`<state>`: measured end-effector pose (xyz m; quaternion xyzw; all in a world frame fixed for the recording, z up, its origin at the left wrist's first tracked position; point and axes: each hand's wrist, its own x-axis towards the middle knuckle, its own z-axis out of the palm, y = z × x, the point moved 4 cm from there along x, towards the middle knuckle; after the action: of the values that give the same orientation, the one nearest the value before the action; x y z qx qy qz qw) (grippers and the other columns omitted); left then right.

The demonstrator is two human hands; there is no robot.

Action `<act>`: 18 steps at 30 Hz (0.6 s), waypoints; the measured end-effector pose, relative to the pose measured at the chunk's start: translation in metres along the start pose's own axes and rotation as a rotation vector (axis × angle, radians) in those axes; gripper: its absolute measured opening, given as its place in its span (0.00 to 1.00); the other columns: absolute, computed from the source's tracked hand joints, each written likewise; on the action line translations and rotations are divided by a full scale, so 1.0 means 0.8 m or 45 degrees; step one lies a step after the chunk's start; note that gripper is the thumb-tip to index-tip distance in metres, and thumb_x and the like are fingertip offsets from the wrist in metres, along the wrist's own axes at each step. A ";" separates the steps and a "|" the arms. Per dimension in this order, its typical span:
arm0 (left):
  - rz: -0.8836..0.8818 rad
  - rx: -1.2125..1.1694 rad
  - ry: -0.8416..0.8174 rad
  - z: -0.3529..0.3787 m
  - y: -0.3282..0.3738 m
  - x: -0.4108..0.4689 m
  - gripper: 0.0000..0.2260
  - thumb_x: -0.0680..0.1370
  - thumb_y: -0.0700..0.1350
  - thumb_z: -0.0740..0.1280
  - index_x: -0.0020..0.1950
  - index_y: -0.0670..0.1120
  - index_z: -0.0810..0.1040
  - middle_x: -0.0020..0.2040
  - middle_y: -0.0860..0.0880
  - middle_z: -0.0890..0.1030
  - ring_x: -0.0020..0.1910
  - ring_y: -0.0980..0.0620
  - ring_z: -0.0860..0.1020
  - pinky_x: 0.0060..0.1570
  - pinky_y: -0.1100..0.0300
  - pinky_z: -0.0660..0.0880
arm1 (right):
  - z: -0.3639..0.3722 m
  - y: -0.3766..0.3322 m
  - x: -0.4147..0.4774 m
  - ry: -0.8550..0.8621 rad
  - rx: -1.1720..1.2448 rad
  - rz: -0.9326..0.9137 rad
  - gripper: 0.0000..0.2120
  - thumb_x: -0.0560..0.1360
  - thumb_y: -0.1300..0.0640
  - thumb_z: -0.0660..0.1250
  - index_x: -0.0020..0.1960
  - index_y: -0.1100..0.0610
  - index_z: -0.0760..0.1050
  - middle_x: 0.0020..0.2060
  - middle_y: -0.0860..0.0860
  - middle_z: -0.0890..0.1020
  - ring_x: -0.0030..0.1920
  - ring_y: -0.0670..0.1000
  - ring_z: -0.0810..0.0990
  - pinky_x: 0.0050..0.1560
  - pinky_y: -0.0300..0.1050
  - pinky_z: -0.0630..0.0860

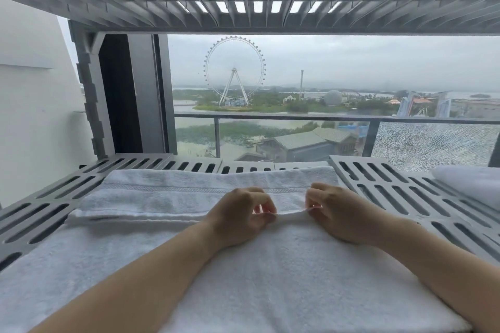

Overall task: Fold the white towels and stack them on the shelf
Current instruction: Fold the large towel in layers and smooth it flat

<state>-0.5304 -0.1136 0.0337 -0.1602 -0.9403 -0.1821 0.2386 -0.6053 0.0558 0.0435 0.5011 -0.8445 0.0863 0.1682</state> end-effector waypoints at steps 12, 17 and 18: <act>0.024 -0.031 -0.021 0.001 0.003 0.000 0.08 0.72 0.49 0.71 0.49 0.49 0.81 0.44 0.53 0.79 0.40 0.59 0.76 0.44 0.66 0.75 | -0.017 -0.002 -0.004 0.094 -0.021 -0.094 0.05 0.74 0.55 0.68 0.47 0.52 0.82 0.40 0.45 0.77 0.38 0.42 0.71 0.38 0.36 0.69; 0.049 0.047 -0.010 0.002 0.006 0.000 0.07 0.74 0.49 0.69 0.50 0.49 0.81 0.45 0.53 0.79 0.40 0.58 0.76 0.44 0.65 0.75 | -0.006 -0.017 -0.002 0.043 -0.046 -0.076 0.10 0.74 0.65 0.63 0.47 0.54 0.81 0.43 0.49 0.77 0.38 0.50 0.78 0.38 0.40 0.71; 0.049 0.057 -0.003 0.002 0.006 0.000 0.06 0.74 0.48 0.69 0.50 0.49 0.81 0.45 0.53 0.79 0.40 0.58 0.76 0.43 0.64 0.75 | -0.003 -0.018 -0.002 0.033 -0.043 -0.061 0.11 0.75 0.65 0.61 0.48 0.54 0.80 0.44 0.50 0.77 0.40 0.50 0.78 0.41 0.42 0.73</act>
<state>-0.5289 -0.1087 0.0335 -0.1733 -0.9412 -0.1563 0.2444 -0.5911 0.0508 0.0450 0.5172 -0.8313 0.0745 0.1894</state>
